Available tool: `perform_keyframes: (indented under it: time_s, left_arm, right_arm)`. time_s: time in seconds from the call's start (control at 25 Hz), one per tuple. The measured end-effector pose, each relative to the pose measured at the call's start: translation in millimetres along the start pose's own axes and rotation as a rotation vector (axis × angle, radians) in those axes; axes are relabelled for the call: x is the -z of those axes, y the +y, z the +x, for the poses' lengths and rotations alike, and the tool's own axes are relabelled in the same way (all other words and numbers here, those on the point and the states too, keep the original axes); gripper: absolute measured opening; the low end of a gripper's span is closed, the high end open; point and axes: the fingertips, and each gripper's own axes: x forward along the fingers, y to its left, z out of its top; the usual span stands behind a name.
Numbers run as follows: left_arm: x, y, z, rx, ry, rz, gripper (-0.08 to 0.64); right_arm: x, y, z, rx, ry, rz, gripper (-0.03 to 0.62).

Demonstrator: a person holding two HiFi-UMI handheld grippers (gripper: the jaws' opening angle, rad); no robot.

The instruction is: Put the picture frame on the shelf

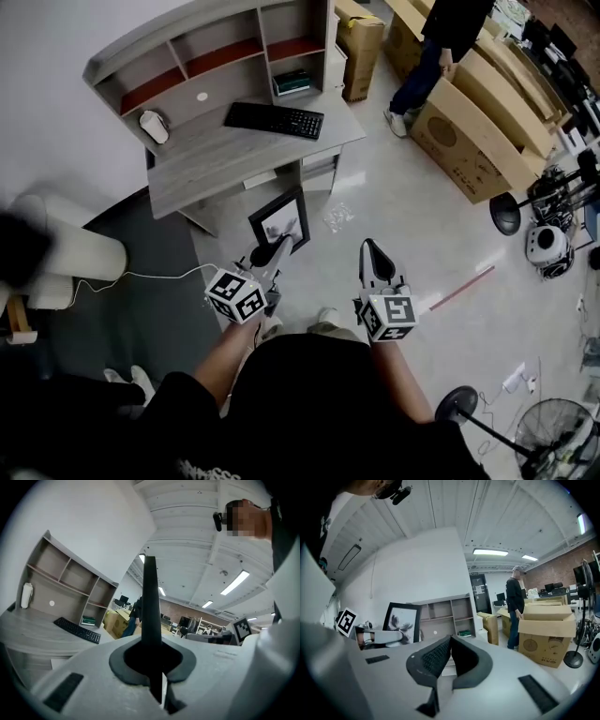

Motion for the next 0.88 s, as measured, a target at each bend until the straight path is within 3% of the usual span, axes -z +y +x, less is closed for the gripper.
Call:
perform_keyframes:
  time_s: [0.2, 0.44, 0.88]
  left_arm:
    - [7, -19, 37, -0.025, -0.013, 0.011, 0.025]
    - [8, -27, 67, -0.047, -0.025, 0.022, 0.025]
    - [-5, 16, 123, -0.049, -0.027, 0.008, 0.025]
  right_arm:
    - [-10, -35, -5, -0.040, -0.032, -0.047, 0.014]
    - [-1, -70, 1, -0.065, -0.010, -0.037, 0.014]
    - [7, -106, 63, -0.064, 0.040, -0.030, 0.014]
